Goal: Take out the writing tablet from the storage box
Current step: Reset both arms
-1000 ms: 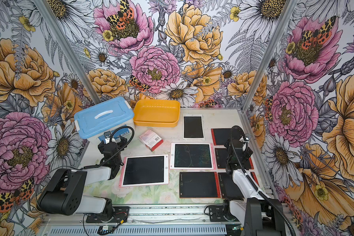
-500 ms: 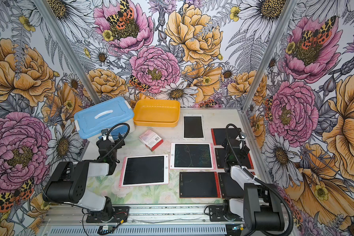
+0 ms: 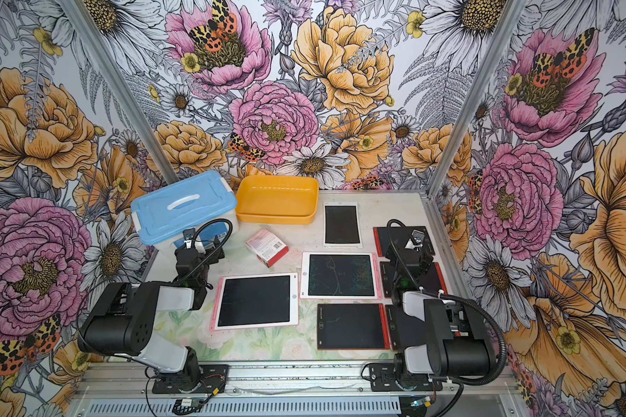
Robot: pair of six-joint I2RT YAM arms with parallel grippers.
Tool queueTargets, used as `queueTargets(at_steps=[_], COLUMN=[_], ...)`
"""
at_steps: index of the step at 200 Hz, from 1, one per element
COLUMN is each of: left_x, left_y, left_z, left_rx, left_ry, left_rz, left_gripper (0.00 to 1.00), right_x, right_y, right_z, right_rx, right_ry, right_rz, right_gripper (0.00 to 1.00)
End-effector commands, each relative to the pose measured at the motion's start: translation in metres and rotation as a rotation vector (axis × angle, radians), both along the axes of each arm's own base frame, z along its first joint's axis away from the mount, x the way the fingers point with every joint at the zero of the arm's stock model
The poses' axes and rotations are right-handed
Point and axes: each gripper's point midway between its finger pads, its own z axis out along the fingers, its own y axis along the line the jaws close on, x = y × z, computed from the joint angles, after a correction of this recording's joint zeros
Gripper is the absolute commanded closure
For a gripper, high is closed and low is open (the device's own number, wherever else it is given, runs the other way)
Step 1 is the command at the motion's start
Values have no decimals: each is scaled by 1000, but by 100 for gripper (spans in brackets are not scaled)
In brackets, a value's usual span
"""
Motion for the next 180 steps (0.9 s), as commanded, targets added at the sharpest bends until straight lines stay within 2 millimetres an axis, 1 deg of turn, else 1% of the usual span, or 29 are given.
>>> queueTargets(at_steps=[1,12,19,26,35,42,51,56,67,86,180], left_x=[0,0,0,0,0,0,0,0,0,0,0], left_y=[-5,-5,-5,-5,-6,-6,-6,-5,-5,-5,-5], left_z=[2,2,2,1,2,1,2,1,2,2,2], left_rx=[-14,-14,-16,-14,-14,-14,-14,-14,-14,-12,-12], left_ry=[-21,-20,-20,-19,-21,-19,-22,-19,-21,-22,-20], left_rz=[-23,-24,-23,-24,-25,-24,-25,-22,-24,-24,-23], left_gripper=[1,1,1,1,1,1,1,1,1,1,1], right_x=[11,13,14,16,15,17,18,19,25,27,26], right_y=[13,22,30,40,49,54,48,46,41,36,36], right_z=[24,19,11,16,12,13,14,11,10,8,8], right_rx=[-42,-50,-67,-100,-107,-122,-125,-114,-108,-85,-83], right_ry=[-104,-93,-93,-135,-83,-100,-93,-70,-59,-44,-45], right_rz=[71,120,167,210,242,269,216,201,182,173,174], right_gripper=[1,1,1,1,0,1,0,0,1,0,0])
